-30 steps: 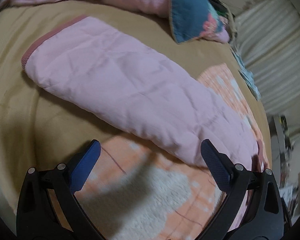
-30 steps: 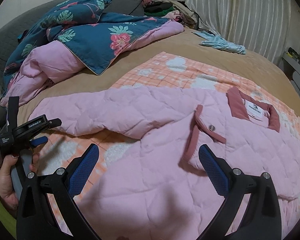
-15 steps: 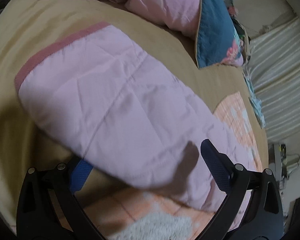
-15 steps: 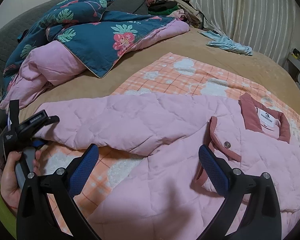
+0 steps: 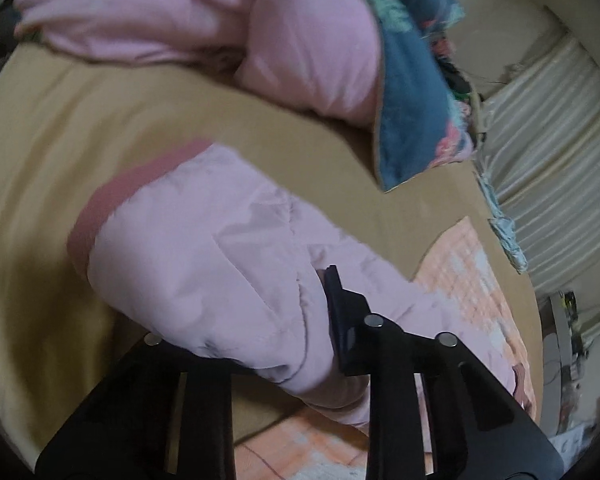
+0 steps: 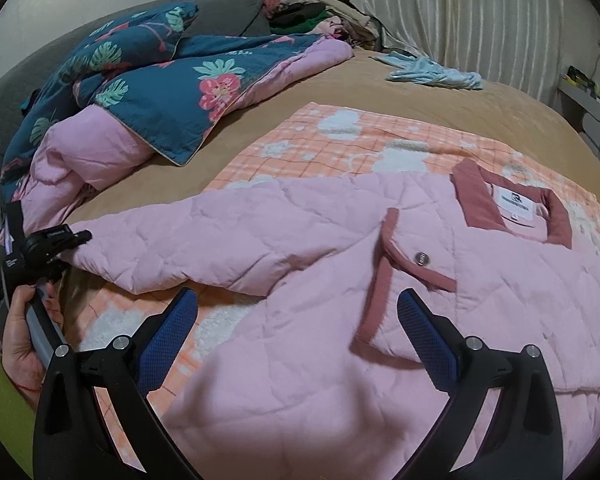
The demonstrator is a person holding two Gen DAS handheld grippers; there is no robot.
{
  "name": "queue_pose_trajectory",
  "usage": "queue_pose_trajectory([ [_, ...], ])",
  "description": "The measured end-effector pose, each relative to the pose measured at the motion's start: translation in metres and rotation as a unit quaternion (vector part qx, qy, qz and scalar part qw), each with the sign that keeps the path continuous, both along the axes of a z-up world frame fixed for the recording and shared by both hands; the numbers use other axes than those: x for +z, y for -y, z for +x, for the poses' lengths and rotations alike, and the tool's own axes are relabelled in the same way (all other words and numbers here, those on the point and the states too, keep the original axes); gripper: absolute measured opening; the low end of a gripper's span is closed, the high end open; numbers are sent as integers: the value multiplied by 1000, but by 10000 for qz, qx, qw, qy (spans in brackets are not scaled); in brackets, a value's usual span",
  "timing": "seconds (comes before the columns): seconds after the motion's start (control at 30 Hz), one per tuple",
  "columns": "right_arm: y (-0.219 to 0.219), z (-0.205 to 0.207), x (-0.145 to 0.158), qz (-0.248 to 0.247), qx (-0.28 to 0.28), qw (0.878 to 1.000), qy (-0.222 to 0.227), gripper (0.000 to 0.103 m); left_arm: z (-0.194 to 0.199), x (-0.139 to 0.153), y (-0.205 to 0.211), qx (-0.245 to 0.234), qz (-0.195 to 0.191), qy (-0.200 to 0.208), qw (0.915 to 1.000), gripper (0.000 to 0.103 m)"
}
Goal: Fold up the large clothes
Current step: 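Lift the sleeve cuff upward with the left tool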
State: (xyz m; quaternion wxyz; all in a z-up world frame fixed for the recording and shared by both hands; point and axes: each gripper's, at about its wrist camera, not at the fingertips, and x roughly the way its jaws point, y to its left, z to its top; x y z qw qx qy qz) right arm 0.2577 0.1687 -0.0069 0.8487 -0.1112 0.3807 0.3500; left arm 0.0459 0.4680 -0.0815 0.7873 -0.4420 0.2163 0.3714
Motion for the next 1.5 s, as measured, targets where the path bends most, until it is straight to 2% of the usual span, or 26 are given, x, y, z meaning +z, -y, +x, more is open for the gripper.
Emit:
queue_pose_trajectory([
  [0.3,36,-1,15,96,-271,9995,99,99,-8,45,29,-320,642,285,9970,13],
  [0.6,74,-7,32,314,-478,9983,149,99,-8,87,62,-576,1093,471,9912,12],
  [1.2,150,-13,59,746,-951,9922,302,99,4,145,118,-1069,1666,548,9787,11],
  [1.5,191,-17,71,938,-1223,9871,435,99,19,176,153,-1328,1984,659,9688,10],
])
